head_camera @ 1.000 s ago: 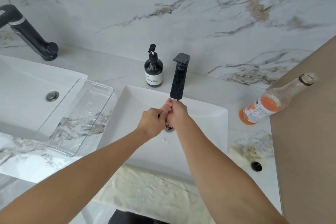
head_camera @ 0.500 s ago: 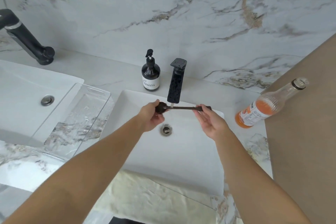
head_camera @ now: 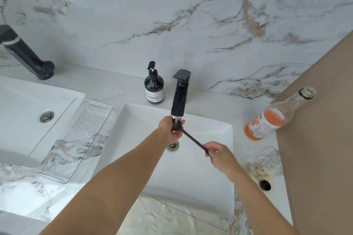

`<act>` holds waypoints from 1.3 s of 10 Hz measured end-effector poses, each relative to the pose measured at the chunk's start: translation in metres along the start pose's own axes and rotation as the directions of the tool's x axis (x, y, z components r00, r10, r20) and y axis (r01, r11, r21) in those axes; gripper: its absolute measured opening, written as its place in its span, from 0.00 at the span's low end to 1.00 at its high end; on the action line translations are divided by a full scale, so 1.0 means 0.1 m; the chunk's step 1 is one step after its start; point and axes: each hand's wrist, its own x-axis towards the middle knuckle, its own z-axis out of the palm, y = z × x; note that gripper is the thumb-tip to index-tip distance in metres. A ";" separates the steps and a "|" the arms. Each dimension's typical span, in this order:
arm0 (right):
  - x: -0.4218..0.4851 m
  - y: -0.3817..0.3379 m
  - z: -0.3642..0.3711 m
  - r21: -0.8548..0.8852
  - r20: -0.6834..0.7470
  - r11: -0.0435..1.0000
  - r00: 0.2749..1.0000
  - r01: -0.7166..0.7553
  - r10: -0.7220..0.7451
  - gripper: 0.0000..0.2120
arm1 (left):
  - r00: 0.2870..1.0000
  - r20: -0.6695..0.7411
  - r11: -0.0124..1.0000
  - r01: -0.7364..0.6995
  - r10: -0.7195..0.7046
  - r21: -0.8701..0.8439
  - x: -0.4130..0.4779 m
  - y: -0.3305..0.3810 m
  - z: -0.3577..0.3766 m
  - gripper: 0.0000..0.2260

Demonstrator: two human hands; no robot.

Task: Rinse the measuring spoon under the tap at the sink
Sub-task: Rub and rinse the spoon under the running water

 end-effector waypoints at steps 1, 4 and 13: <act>-0.19 -0.06 0.36 -0.638 -0.070 0.754 0.964 0.155 -0.257 0.15 | 0.997 0.074 0.982 0.004 0.010 -0.186 0.01 -0.03 0.04 0.11; -0.25 -0.25 0.25 0.410 0.402 0.760 0.848 -0.504 0.345 0.22 | 0.940 0.327 0.906 0.217 -0.093 -0.364 0.04 -0.13 0.10 0.11; -0.28 -0.32 0.45 0.494 0.592 0.556 0.728 -0.668 0.347 0.23 | 0.953 0.292 0.900 0.198 -0.084 -0.388 0.07 -0.05 -0.08 0.07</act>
